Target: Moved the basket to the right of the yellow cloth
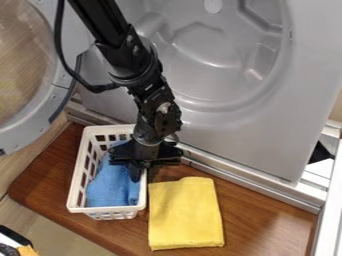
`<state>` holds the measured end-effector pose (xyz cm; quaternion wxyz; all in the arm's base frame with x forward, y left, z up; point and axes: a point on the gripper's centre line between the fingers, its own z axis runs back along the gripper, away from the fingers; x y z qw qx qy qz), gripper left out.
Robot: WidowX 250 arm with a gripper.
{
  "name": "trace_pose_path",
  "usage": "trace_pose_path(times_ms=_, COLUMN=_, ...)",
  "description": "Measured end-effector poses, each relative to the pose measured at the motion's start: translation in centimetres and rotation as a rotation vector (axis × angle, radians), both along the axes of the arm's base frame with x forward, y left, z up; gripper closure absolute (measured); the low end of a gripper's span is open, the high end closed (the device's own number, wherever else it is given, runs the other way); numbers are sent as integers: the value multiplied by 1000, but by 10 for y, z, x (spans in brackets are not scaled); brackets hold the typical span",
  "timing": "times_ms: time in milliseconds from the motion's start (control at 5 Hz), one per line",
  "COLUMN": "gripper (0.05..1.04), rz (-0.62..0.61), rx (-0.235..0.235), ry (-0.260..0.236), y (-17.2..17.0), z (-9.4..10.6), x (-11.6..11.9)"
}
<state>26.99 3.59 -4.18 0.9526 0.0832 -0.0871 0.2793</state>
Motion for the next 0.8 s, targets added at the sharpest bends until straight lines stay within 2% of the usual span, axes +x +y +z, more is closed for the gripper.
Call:
trace_pose_path(times_ms=200, gripper=972, rz=3, rx=-10, ry=-13, y=-1, z=6, x=-3)
trace_pose_path(times_ms=400, gripper=993, rz=54, rx=54, ry=12, y=9, z=12, x=-9)
trace_pose_path(times_ms=600, gripper=993, rz=146, rx=41, ry=-4, y=26, z=25, x=-12)
trace_pose_path(times_ms=800, gripper=994, rz=94, rx=-11, ry=-38, y=4, z=43, x=-6)
